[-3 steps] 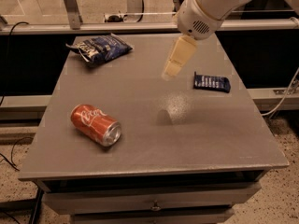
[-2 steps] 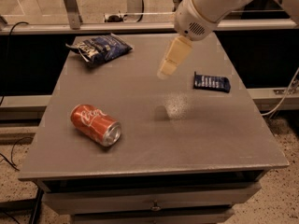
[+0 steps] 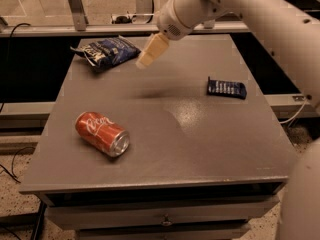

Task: Pick blue chip bag

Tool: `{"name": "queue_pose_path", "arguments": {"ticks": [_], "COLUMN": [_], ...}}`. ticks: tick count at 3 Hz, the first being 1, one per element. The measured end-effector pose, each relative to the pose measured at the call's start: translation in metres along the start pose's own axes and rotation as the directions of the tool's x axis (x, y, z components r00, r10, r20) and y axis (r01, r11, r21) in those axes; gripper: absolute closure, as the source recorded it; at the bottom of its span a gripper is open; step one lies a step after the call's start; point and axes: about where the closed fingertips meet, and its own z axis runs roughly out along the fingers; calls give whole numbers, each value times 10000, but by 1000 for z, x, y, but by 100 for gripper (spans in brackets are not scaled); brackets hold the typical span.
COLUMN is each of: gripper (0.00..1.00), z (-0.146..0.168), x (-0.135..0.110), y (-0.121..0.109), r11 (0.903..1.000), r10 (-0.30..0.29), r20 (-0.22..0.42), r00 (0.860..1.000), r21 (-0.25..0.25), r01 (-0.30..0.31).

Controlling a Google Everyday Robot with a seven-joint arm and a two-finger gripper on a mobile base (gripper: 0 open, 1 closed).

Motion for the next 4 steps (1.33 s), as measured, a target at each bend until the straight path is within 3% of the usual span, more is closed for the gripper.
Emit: {"name": "queue_pose_path", "arguments": {"ticks": [1,2,3,4], "gripper": [0,0,0,0], "z": [49,90,119,143], "x": [-11,-10,-9,-11], "y": [-29,-44,-51,-51], "r11": [9991,9966,9923,9853], "r10": [327,773,1229,1674], "r20": [535,579,725,967], "r00": [9980,9953,9898,9811], "r21": [264,236,44,-503], "r01": [-341,-788,-1235,-1631]}}
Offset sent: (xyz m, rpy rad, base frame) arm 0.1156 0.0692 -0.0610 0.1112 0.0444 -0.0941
